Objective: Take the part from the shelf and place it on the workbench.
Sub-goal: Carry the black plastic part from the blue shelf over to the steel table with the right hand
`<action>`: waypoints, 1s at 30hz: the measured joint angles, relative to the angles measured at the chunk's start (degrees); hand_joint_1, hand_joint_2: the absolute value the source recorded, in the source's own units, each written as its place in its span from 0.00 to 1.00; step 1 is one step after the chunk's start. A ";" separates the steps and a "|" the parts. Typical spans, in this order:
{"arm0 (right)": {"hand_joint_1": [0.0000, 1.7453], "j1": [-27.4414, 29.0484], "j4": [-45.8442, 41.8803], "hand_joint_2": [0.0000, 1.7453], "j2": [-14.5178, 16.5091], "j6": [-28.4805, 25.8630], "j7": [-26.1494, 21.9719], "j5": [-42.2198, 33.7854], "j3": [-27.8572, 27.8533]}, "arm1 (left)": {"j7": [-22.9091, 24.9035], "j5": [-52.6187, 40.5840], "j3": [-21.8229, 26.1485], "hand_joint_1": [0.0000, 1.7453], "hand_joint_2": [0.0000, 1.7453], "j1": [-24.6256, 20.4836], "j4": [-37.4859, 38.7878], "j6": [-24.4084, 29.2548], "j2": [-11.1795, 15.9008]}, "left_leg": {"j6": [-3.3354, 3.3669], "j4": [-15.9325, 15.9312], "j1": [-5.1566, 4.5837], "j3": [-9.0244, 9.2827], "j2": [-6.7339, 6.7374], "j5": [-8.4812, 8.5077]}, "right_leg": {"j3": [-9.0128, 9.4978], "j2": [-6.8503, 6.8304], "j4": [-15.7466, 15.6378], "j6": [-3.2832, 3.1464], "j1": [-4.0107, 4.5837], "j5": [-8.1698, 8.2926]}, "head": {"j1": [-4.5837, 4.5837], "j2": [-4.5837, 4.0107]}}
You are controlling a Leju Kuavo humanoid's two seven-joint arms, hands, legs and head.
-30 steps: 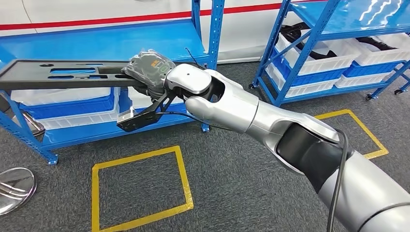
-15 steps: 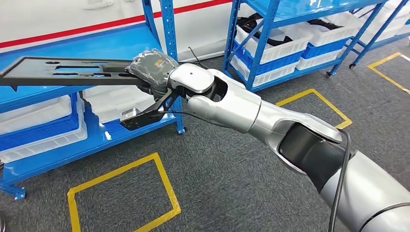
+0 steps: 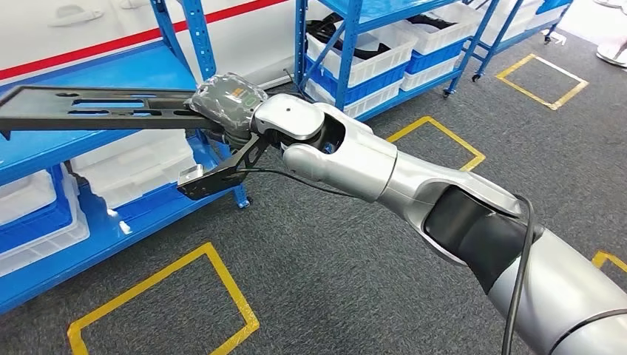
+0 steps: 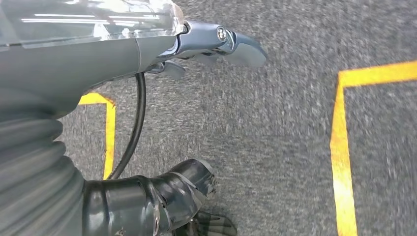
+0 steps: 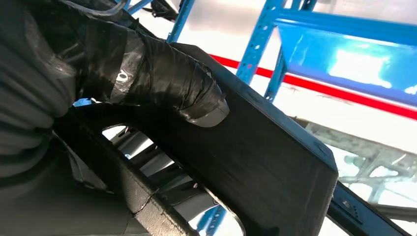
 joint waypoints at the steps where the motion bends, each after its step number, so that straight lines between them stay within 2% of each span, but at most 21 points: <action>1: 1.00 -0.19 0.00 1.00 0.07 0.04 0.05 0.01 0.00 | 0.00 0.03 0.00 0.00 1.00 -0.01 0.00 -0.02 -0.03 | -0.28 -0.13 -0.07 0.13 0.65 -0.05 | 0.06 -0.18 -0.52 -0.38 0.37 -0.13 | -0.01 0.00; 3: 1.00 -0.37 0.01 1.00 0.17 0.16 0.17 0.02 0.00 | 0.00 0.08 0.00 0.00 1.00 -0.10 0.00 -0.05 -0.06 | -0.92 -0.32 -0.09 0.55 1.59 -0.31 | 0.19 1.41 -1.12 -1.00 0.23 0.29 | -0.02 0.00; 5: 1.00 -0.68 -0.02 1.00 0.34 0.25 0.34 0.06 0.00 | -0.02 0.10 0.00 0.00 1.00 -0.18 0.00 -0.08 -0.08 | -1.28 1.64 0.01 0.03 -0.55 -1.97 | 0.84 2.77 -2.17 -1.76 -0.17 0.82 | 0.00 0.01; 7: 1.00 -0.93 -0.02 1.00 0.74 0.42 0.54 0.18 0.02 | -0.02 0.12 0.00 0.00 1.00 -0.08 0.00 -0.09 -0.02 | -1.25 7.88 0.11 -2.74 -3.99 -5.33 | 1.13 4.16 -2.58 -2.29 -0.23 1.02 | 0.04 0.01; 9: 1.00 -0.75 0.01 1.00 1.11 0.76 0.80 0.28 0.17 | 0.05 0.15 0.00 0.00 1.00 0.22 0.00 -0.09 0.14 | -1.27 14.17 0.08 -5.90 -5.19 -7.38 | 1.07 5.97 -2.34 -2.48 -0.07 0.95 | 0.05 0.00; 10: 1.00 -0.61 0.01 1.00 1.21 0.95 1.01 0.32 0.31 | 0.13 0.16 0.00 0.00 1.00 0.33 0.00 -0.08 0.26 | -1.30 14.80 0.08 -6.44 -5.34 -6.79 | 1.06 6.99 -2.09 -2.47 -0.05 0.85 | 0.04 0.00; 11: 1.00 -0.51 0.00 1.00 1.25 1.08 1.27 0.36 0.44 | 0.25 0.17 0.00 0.00 1.00 0.37 0.00 -0.08 0.37 | -1.33 13.29 0.11 -5.96 -5.48 -5.12 | 1.05 7.98 -1.74 -2.38 -0.08 0.68 | 0.04 0.00; 12: 1.00 -0.46 -0.01 1.00 1.26 1.19 1.52 0.42 0.54 | 0.38 0.17 0.00 0.00 1.00 0.37 0.00 -0.07 0.46 | -1.37 9.94 0.21 -4.63 -5.91 -2.81 | 1.01 8.86 -1.24 -2.21 -0.15 0.40 | 0.04 0.00; 14: 1.00 -0.60 -0.01 1.00 1.26 1.39 1.94 0.54 0.67 | 0.68 0.17 0.00 0.00 1.00 0.42 0.00 -0.04 0.65 | -1.46 3.68 0.60 -1.97 -8.35 -0.34 | 0.51 10.36 -0.03 -1.67 -0.30 -0.21 | 0.07 0.00; 16: 1.00 -0.72 -0.06 1.00 1.21 1.60 2.11 0.60 0.86 | 0.96 0.14 0.00 0.00 1.00 0.44 0.00 0.03 0.73 | -1.41 1.62 0.64 -1.06 -9.92 -0.57 | -0.40 11.79 0.72 -0.96 -0.49 -0.33 | 0.05 0.00; 18: 1.00 -0.66 -0.10 1.00 0.86 1.84 2.24 0.61 1.01 | 1.09 0.11 0.00 0.00 1.00 0.35 0.00 0.10 0.78 | -1.09 1.33 0.49 -0.88 -8.91 -0.45 | -0.93 13.04 0.75 -0.28 -0.69 -0.11 | 0.03 0.01; 19: 1.00 -0.70 -0.09 1.00 0.61 1.99 2.33 0.66 1.03 | 1.09 0.10 0.00 0.00 1.00 0.28 0.00 0.11 0.80 | -0.84 1.21 0.56 -0.76 -8.27 -0.36 | -1.12 12.40 0.99 0.02 -0.60 -0.21 | 0.05 0.01; 20: 1.00 -0.92 -0.05 1.00 0.34 2.22 2.43 0.80 1.05 | 1.04 0.10 0.00 0.00 1.00 0.24 0.00 0.11 0.81 | -0.58 1.04 0.69 -0.65 -7.58 -0.28 | -1.67 10.90 2.06 0.31 -0.50 -0.77 | 0.06 0.01; 22: 1.00 -1.85 0.02 1.00 0.13 3.13 2.52 1.30 1.47 | 0.84 0.09 0.00 0.00 1.00 0.19 0.00 0.09 0.83 | -0.13 0.89 0.70 -0.49 -6.24 -0.32 | -4.44 6.82 7.48 0.86 -0.45 -3.39 | 0.08 0.00; 23: 1.00 -2.41 0.11 1.00 0.11 3.82 2.47 1.69 1.91 | 0.69 0.09 0.00 0.00 1.00 0.21 0.00 0.09 0.83 | 0.04 0.89 0.62 -0.46 -5.54 -0.42 | -6.43 5.66 11.16 1.06 -0.61 -4.87 | 0.07 0.00; 24: 1.00 -2.99 0.22 1.00 0.12 4.60 2.38 2.18 2.55 | 0.57 0.10 0.00 0.00 1.00 0.23 0.00 0.08 0.83 | 0.10 0.90 0.56 -0.41 -4.80 -0.53 | -8.17 5.17 14.25 1.18 -0.78 -5.77 | 0.08 0.00; 25: 1.00 -3.62 0.37 1.00 0.11 5.38 2.25 2.71 3.35 | 0.46 0.10 0.00 0.00 1.00 0.22 0.00 0.07 0.84 | 0.13 0.91 0.52 -0.33 -4.06 -0.66 | -9.16 4.97 15.78 1.19 -0.89 -5.74 | 0.07 0.00; 26: 1.00 -4.42 0.54 1.00 0.10 6.13 2.09 3.32 4.29 | 0.38 0.11 0.00 0.00 1.00 0.18 0.00 0.06 0.83 | 0.11 0.91 0.47 -0.17 -3.31 -0.83 | -8.99 4.83 15.04 1.09 -0.93 -4.60 | 0.08 0.00; 27: 1.00 -5.38 0.68 1.00 0.10 6.74 1.97 3.85 5.21 | 0.31 0.12 0.00 0.00 1.00 0.11 0.00 0.05 0.81 | 0.05 0.91 0.42 0.06 -2.58 -1.03 | -7.72 4.45 12.27 0.82 -0.87 -2.69 | 0.08 0.00; 29: 1.00 -7.75 0.83 1.00 0.16 7.71 1.83 4.44 6.84 | 0.18 0.15 0.00 0.00 1.00 0.00 0.00 0.03 0.66 | -0.20 0.83 0.15 0.59 -1.16 -1.50 | -4.00 2.00 4.57 -0.15 -0.07 0.54 | 0.07 0.00; 30: 1.00 -8.95 0.84 1.00 0.28 8.10 1.84 4.55 7.51 | 0.14 0.16 0.00 0.00 1.00 -0.03 0.00 0.03 0.58 | -0.38 0.73 0.01 0.84 -0.54 -1.70 | -2.75 0.95 2.02 -0.68 0.43 1.17 | 0.06 0.00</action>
